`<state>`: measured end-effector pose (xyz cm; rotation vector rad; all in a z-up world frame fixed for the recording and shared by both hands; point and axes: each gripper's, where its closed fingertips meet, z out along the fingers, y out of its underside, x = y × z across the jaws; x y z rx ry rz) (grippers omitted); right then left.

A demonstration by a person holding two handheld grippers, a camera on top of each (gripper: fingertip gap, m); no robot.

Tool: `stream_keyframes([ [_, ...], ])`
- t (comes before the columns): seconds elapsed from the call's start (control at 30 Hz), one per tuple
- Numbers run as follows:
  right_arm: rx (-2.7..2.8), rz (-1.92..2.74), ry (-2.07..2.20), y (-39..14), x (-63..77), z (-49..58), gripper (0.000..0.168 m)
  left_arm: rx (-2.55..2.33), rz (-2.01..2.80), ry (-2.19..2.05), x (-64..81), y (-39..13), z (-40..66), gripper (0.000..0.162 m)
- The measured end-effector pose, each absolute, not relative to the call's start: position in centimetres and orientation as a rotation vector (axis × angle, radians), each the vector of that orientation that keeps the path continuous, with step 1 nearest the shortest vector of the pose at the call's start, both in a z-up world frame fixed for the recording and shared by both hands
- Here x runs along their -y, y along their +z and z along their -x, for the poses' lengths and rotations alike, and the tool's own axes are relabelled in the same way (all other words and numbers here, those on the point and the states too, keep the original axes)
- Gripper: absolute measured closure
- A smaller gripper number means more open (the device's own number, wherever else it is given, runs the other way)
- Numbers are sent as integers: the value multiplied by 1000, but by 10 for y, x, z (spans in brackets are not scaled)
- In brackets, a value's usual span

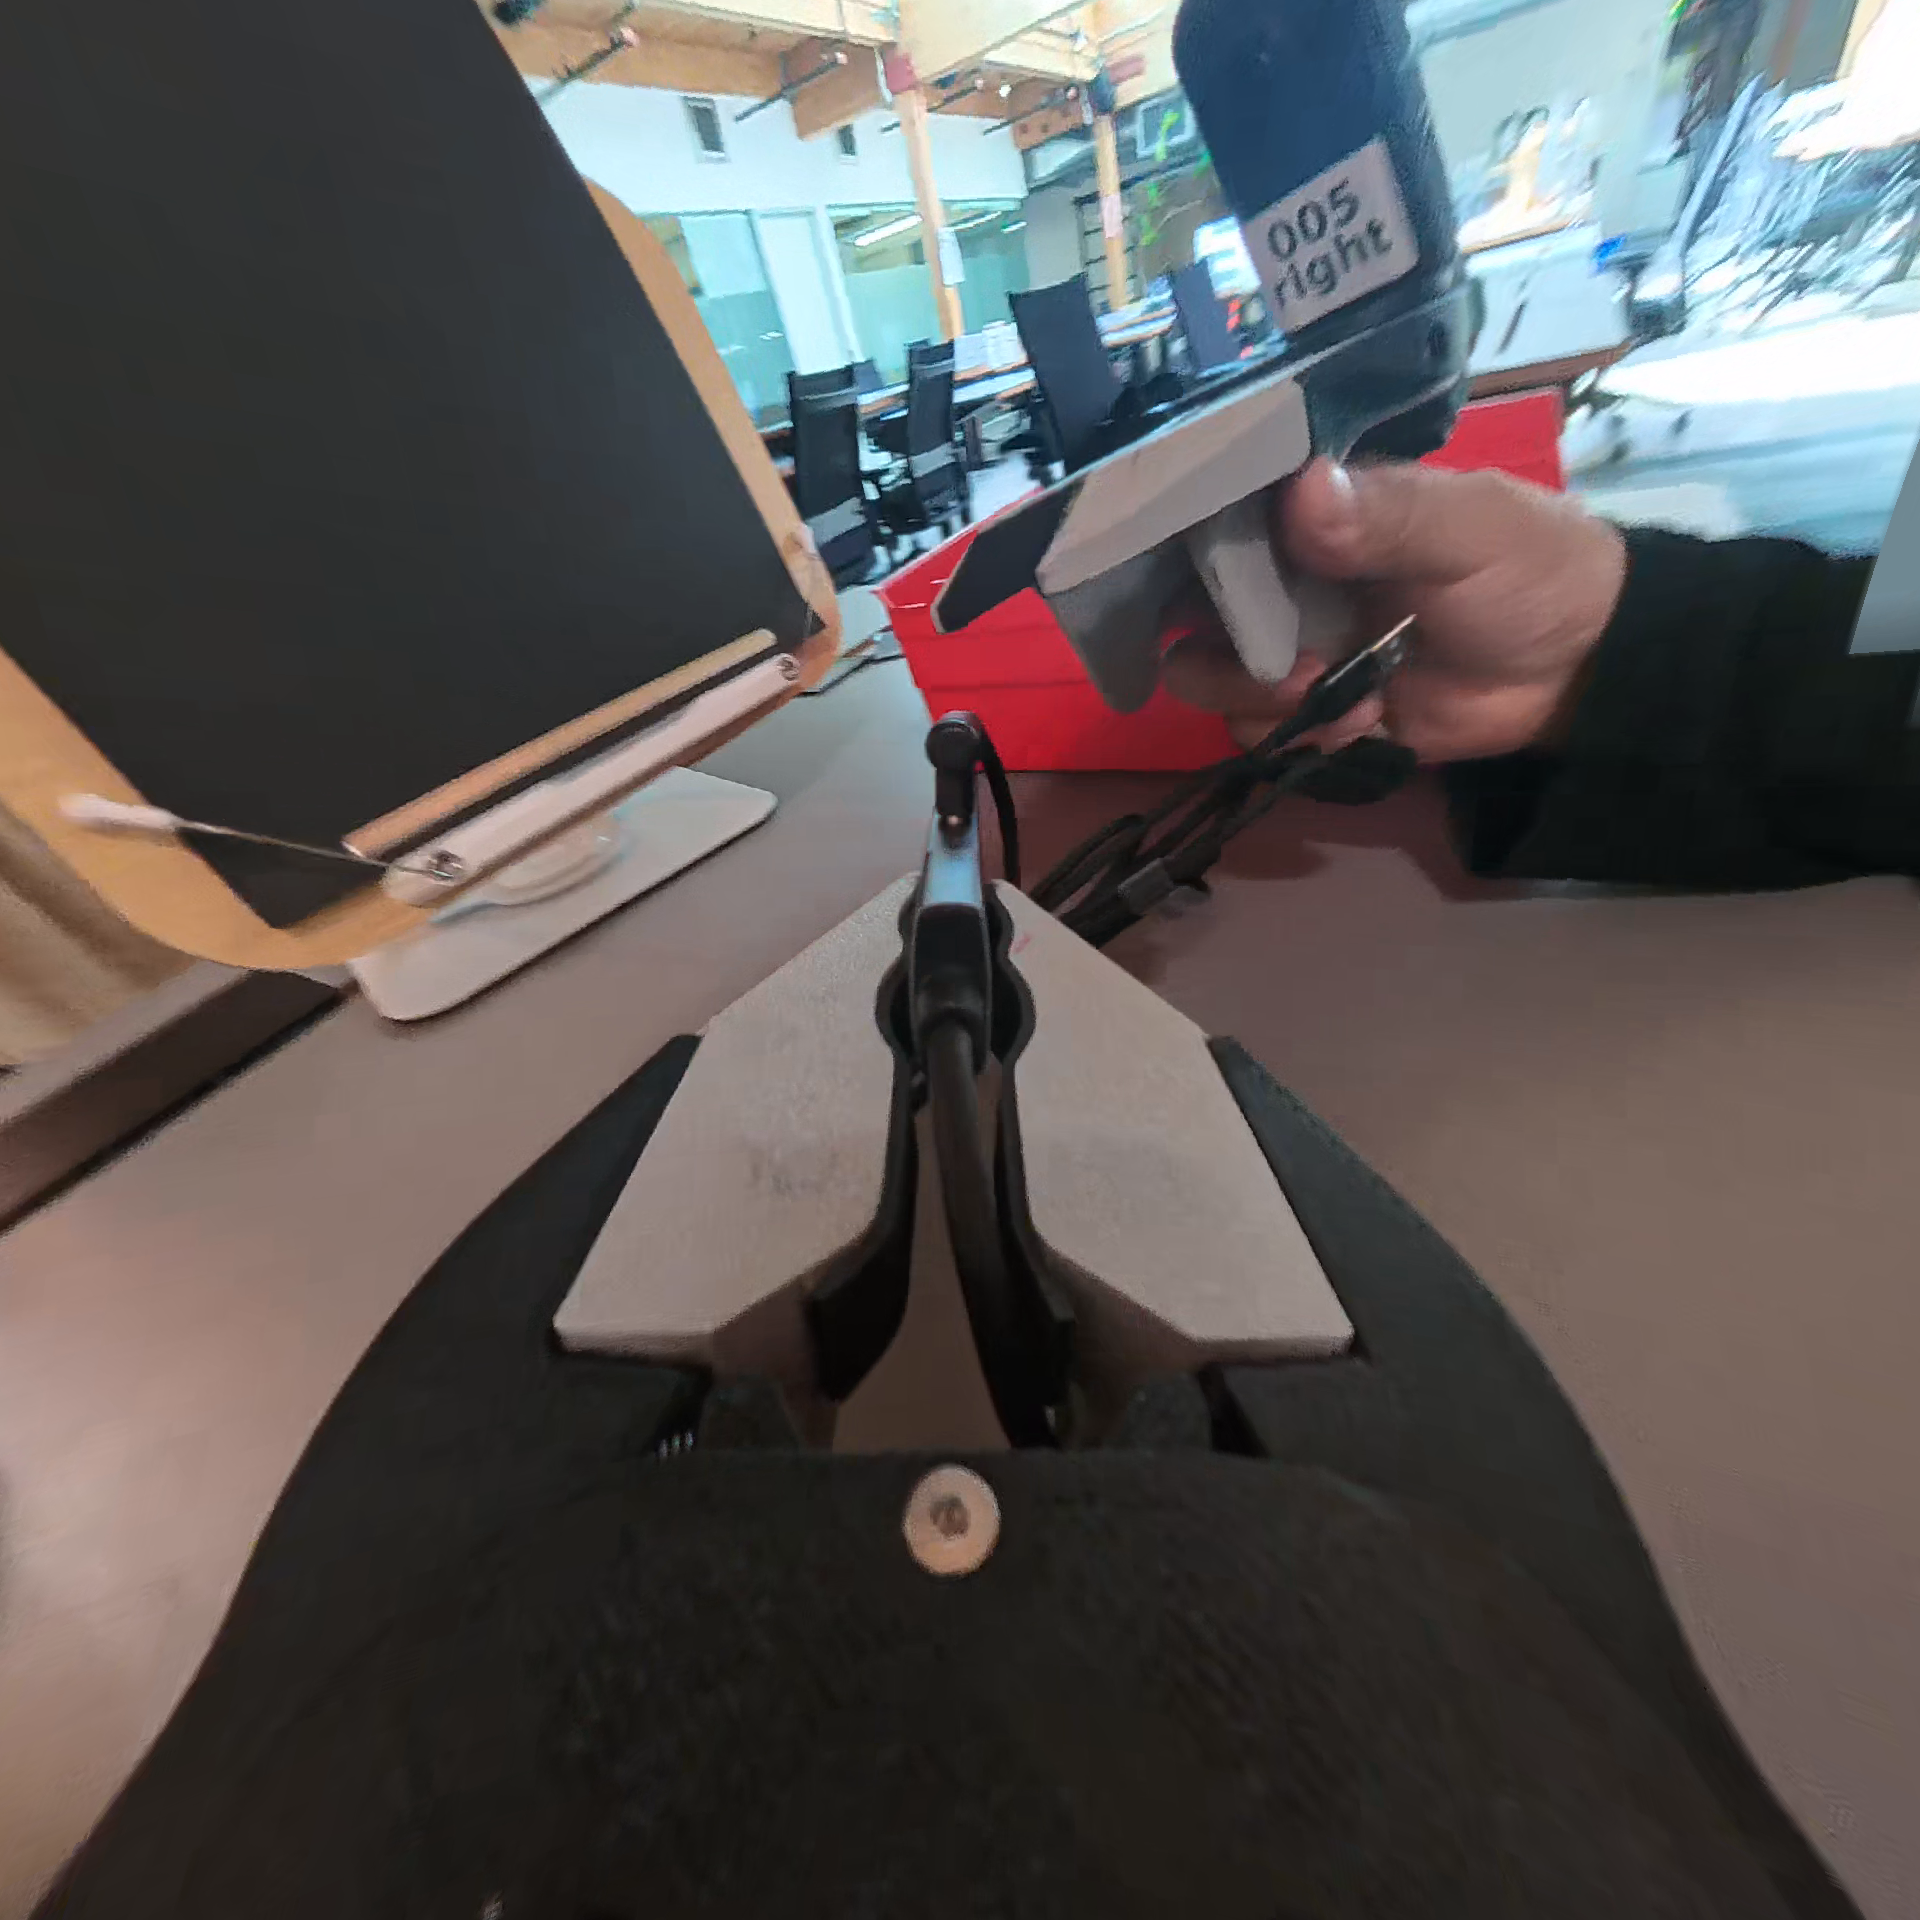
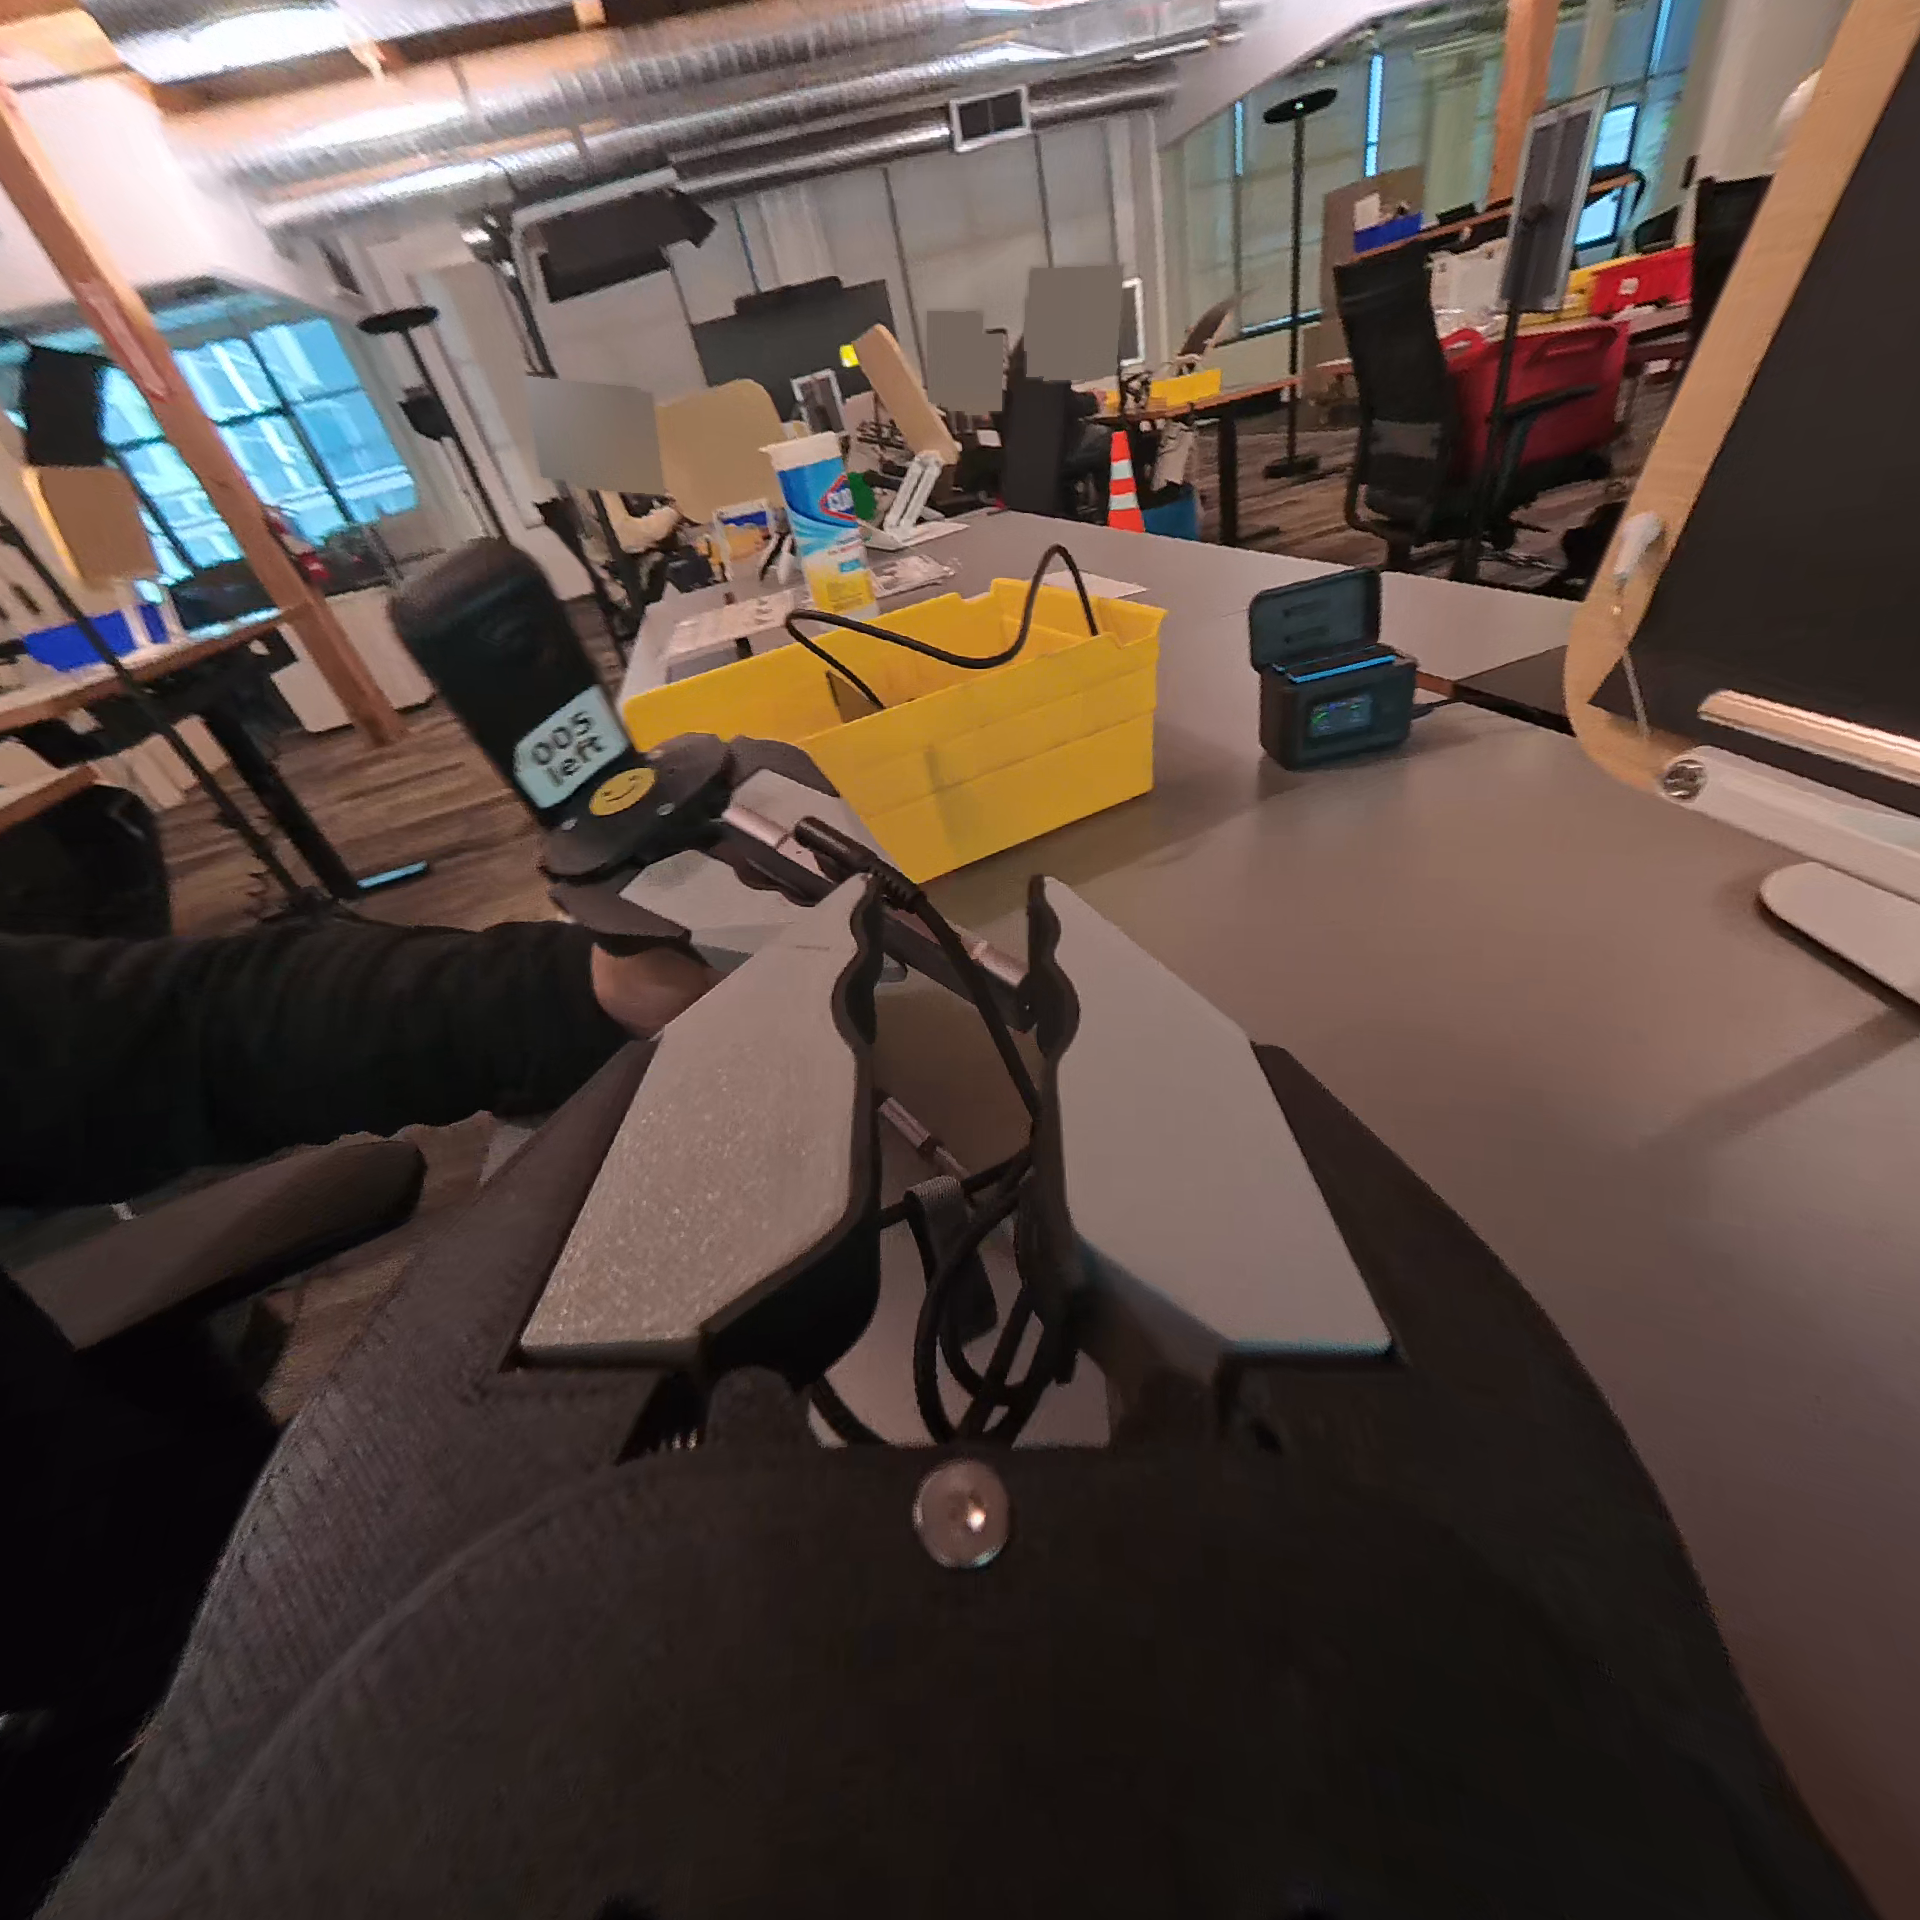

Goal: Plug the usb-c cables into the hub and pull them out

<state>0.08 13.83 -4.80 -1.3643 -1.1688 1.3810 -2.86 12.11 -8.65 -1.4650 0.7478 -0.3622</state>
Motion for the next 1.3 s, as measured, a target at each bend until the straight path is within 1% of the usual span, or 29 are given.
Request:
stream_keyframes([
  [0.13, 1126, 1395, 1255, -50, -151, -3, 140, -815, 1451, -169, -124, -92, 26, 155],
  [0.23, 1070, 1445, 1125, -53, -167, -8, 136, -777, 1518, -264, -127, -100, 24, 155],
  [0.33, 974, 1492, 925, -53, -191, -24, 139, -676, 1565, -417, -130, -99, 31, 155],
  [0.4, 943, 1483, 922, -47, -193, -30, 139, -623, 1575, -456, -133, -97, 38, 155],
  [0.5, 973, 1435, 1087, -40, -175, -21, 138, -586, 1577, -467, -136, -96, 43, 155],
  [0.63, 1131, 1424, 1337, -48, -135, 4, 138, -584, 1570, -426, -139, -95, 44, 155],
  [0.7, 1170, 1417, 1399, -50, -121, 12, 137, -609, 1562, -317, -141, -96, 45, 155],
  [0.8, 1224, 1454, 1442, -59, -111, 18, 145, -697, 1530, -64, -144, -99, 45, 156],
  [0.87, 1173, 1548, 1533, -67, -112, 21, 144, -803, 1474, 196, -145, -100, 43, 156],
  [0.9, 1149, 1601, 1592, -71, -113, 21, 140, -840, 1443, 282, -145, -99, 41, 155],
  [0.93, 1128, 1633, 1644, -73, -114, 20, 139, -863, 1419, 322, -143, -99, 38, 155],
  [1.0, 1086, 1675, 1674, -78, -120, 16, 142, -861, 1382, 370, -141, -93, 37, 155],
  [1.07, 1062, 1700, 1684, -81, -124, 15, 139, -862, 1351, 399, -139, -89, 37, 155],
  [1.13, 1033, 1641, 1773, -72, -121, 16, 141, -886, 1332, 448, -139, -90, 34, 155],
  [1.2, 1040, 1617, 1825, -70, -116, 18, 137, -899, 1310, 520, -138, -89, 32, 155],
  [1.3, 1032, 1638, 1832, -74, -118, 19, 141, -929, 1287, 607, -139, -90, 31, 156],
])
